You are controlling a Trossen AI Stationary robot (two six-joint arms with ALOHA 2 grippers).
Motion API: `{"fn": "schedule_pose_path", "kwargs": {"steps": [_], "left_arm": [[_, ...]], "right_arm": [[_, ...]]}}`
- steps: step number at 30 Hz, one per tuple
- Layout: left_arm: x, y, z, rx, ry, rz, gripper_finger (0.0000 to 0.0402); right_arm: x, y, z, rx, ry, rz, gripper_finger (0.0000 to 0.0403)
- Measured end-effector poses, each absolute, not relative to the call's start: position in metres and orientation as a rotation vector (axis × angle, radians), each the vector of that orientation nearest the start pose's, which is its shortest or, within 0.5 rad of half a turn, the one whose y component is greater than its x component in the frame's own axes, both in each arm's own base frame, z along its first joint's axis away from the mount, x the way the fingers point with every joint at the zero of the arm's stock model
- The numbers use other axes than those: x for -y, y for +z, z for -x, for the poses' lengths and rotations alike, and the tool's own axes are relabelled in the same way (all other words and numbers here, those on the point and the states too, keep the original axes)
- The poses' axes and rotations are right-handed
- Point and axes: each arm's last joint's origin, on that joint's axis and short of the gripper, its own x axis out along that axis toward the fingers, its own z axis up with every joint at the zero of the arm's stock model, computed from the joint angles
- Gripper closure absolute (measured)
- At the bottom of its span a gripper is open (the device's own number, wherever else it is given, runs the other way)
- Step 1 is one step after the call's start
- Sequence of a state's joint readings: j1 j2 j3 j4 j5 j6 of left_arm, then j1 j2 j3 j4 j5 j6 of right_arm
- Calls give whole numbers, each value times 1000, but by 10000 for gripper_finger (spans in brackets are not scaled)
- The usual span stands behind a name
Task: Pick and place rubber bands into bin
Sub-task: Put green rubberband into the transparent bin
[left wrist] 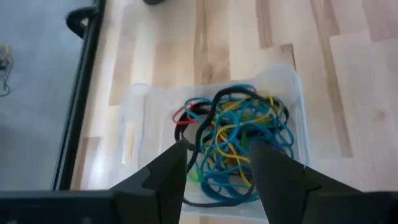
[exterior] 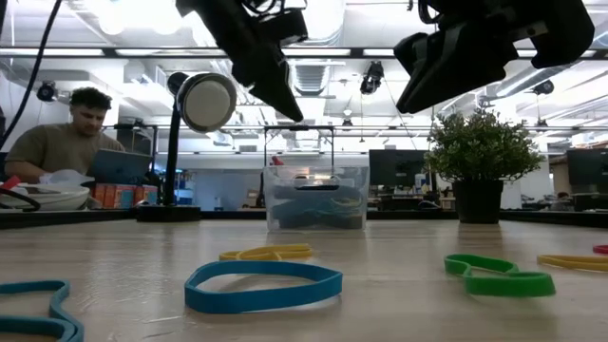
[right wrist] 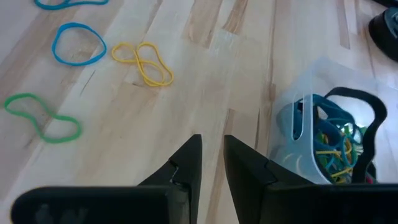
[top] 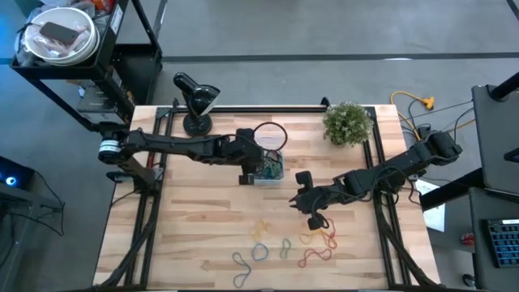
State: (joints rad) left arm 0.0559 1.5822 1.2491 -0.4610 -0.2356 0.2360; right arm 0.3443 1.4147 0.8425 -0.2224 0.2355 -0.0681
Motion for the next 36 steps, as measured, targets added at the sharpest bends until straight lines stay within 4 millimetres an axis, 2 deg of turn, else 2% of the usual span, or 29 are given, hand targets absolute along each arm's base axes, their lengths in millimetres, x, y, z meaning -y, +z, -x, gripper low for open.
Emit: {"fn": "schedule_pose_path", "kwargs": {"steps": [4,8,15,21,27,32,36], "left_arm": [[-10,276,-337,-820,129,-257,242],[13,271,-332,-874,26,-204,242],[74,258,-319,-900,-108,-191,242],[118,242,-305,-857,-179,-262,242],[133,230,-294,-820,-154,-262,242],[132,218,-287,-855,-118,-204,242],[130,216,-283,-868,-105,-184,242]], "right_arm": [[-90,211,-269,-773,145,236,342],[-93,205,-266,-793,244,178,342],[-98,201,-269,-719,353,74,342],[-110,180,-277,-761,464,33,342],[-123,155,-292,-820,517,21,342],[-130,137,-304,-886,512,13,342],[-134,131,-311,-905,513,17,342]]}}
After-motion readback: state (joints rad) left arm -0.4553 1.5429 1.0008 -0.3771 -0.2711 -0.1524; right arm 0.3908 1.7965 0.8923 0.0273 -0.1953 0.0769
